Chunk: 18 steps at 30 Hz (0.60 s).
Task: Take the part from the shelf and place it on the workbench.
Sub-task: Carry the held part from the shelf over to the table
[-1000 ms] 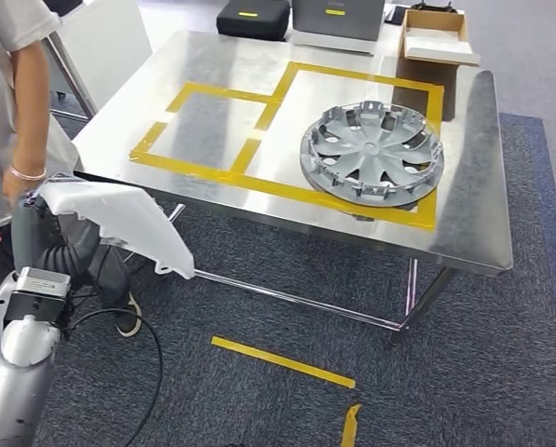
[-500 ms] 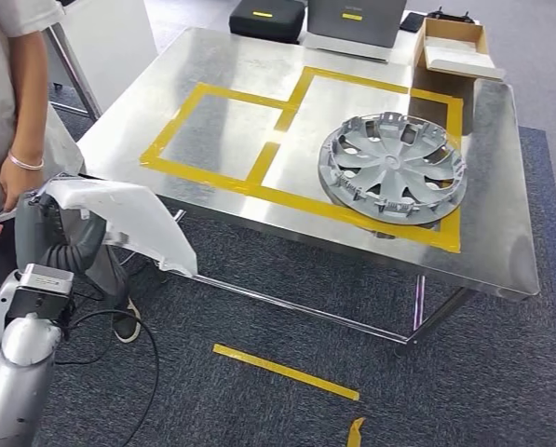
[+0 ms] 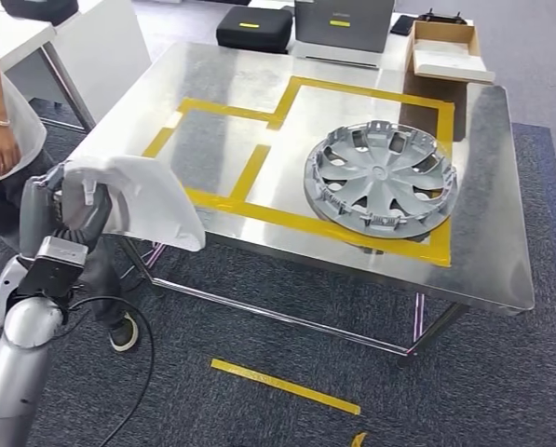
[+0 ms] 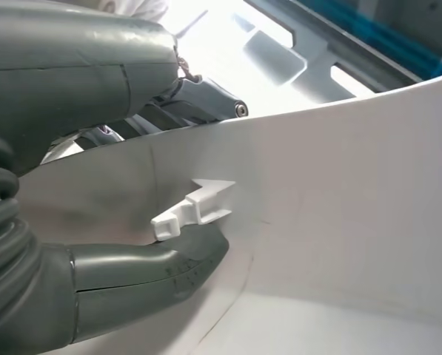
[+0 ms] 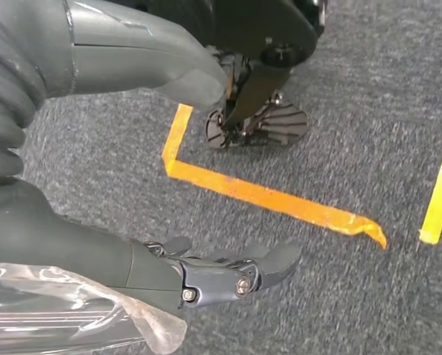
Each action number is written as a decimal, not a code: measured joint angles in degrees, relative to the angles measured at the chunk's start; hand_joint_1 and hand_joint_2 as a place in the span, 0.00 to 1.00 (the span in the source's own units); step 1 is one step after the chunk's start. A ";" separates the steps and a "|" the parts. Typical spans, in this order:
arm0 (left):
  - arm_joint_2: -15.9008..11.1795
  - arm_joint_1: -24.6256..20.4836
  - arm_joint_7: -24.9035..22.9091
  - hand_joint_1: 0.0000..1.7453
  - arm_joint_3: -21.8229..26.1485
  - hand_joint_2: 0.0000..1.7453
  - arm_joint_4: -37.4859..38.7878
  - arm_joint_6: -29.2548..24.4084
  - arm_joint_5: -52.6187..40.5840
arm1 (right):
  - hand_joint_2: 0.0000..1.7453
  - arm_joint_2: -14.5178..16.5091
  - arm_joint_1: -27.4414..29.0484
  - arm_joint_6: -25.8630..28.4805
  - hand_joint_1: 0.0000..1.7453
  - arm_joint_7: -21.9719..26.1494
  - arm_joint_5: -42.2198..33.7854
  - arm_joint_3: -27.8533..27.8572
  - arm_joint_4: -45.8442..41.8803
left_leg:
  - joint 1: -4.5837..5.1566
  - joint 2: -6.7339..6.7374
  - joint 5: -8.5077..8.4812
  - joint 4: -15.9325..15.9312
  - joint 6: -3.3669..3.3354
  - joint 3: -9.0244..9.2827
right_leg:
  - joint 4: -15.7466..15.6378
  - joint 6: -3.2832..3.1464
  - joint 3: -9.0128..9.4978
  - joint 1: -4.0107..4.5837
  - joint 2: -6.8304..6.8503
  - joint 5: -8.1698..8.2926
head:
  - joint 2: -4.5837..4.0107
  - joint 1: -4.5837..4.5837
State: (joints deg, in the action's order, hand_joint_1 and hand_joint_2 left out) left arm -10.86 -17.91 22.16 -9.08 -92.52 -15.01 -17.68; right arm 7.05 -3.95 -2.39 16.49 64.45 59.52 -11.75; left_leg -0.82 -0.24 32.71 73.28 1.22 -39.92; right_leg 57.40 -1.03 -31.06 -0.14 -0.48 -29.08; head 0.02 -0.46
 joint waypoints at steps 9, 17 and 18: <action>-0.32 -4.90 -1.04 1.00 -0.38 1.00 5.32 0.26 -1.70 | 1.00 -0.01 -0.51 -0.28 0.00 -0.36 0.50 -0.02 -0.01 | 0.12 0.02 -5.84 -14.22 -2.14 5.36 | 1.37 2.40 0.82 0.12 -0.07 -3.16 | 0.00 -0.43; 0.24 -5.82 -1.09 1.00 -0.98 1.00 6.99 0.48 -1.86 | 1.00 0.01 -0.35 -0.43 0.00 -0.40 0.60 -0.02 0.01 | 0.17 0.07 -2.96 -14.37 -2.83 8.78 | 10.66 2.62 -9.78 0.02 0.06 0.92 | 0.00 -0.66; 0.27 -5.91 -1.10 1.00 -1.02 1.00 7.10 0.48 -1.86 | 1.00 0.01 -0.35 -0.43 0.00 -0.40 0.60 -0.03 0.02 | 0.23 0.06 -2.46 -14.44 -2.62 9.33 | 7.12 2.49 -8.36 0.09 0.09 2.88 | 0.00 -0.64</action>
State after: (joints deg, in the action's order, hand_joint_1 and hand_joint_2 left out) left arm -10.58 -23.82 21.05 -10.10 -85.42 -14.53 -19.54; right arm 7.06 -4.30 -2.83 16.09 65.05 59.49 -11.73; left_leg -0.59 -0.17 30.26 58.84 -1.40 -30.59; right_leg 64.52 1.46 -39.43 -0.06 -0.39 -26.20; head 0.02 -1.10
